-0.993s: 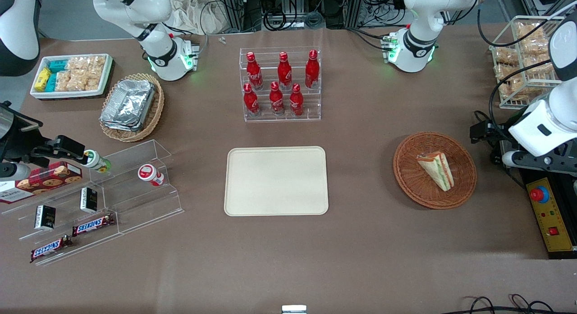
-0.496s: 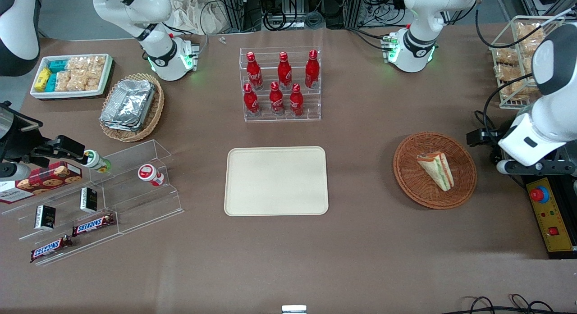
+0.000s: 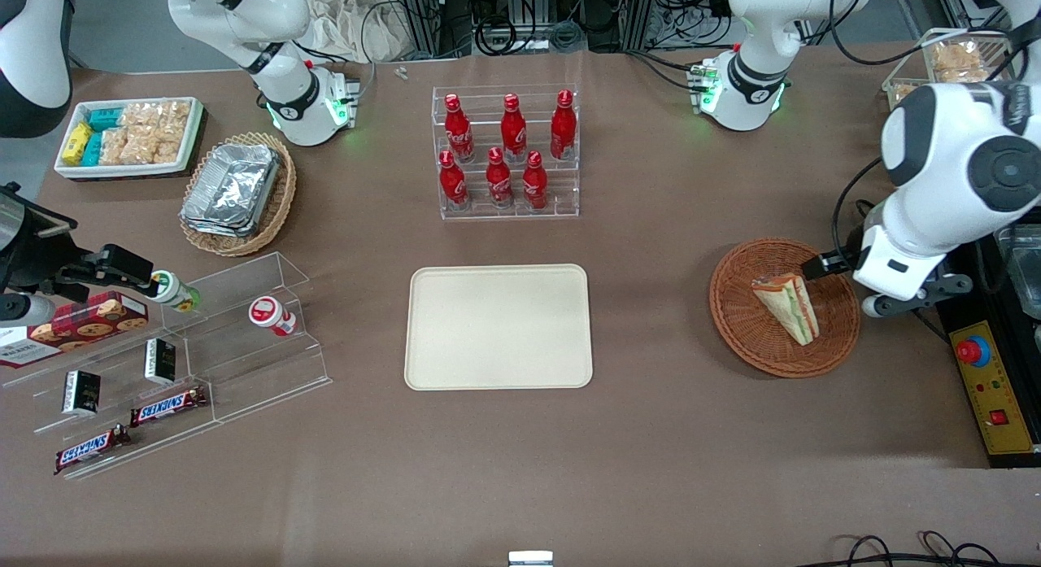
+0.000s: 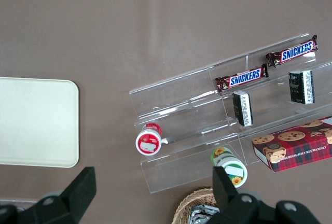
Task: Place sandwich from basket to tray
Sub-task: 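Lower the open left gripper around the upright sandwich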
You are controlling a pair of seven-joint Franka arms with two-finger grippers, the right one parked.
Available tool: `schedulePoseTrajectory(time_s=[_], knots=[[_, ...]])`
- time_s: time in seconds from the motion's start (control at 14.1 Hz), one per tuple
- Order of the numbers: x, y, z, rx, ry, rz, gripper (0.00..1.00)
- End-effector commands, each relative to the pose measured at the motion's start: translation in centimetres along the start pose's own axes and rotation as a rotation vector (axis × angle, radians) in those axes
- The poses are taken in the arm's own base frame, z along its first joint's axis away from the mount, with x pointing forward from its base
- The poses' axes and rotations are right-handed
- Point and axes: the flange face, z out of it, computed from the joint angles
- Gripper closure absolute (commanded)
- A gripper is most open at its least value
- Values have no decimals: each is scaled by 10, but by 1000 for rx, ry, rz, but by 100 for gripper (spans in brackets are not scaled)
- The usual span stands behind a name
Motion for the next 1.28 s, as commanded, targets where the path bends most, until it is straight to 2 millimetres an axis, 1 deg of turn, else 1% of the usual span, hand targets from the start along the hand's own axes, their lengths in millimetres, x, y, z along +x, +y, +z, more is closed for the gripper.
schedulePoseTrajectory(time_s=[0.0, 0.14, 0.28, 0.35, 0.5, 0.57, 0.71, 0.85, 1.06, 1.21], knots=[[-25, -9, 38, -28, 53, -154, 0], [-25, -8, 58, -45, 68, -246, 0], [-20, -9, 73, -43, 53, -274, 0], [-18, -10, 77, -48, 55, -291, 0], [-17, -8, 94, -60, 63, -321, 0], [-20, -9, 105, -64, 65, -320, 0], [-25, -11, 120, -73, 74, -321, 0], [-27, -10, 136, -78, 73, -320, 0], [-29, -10, 150, -79, 67, -318, 0], [-27, -8, 160, -84, 66, -318, 0]])
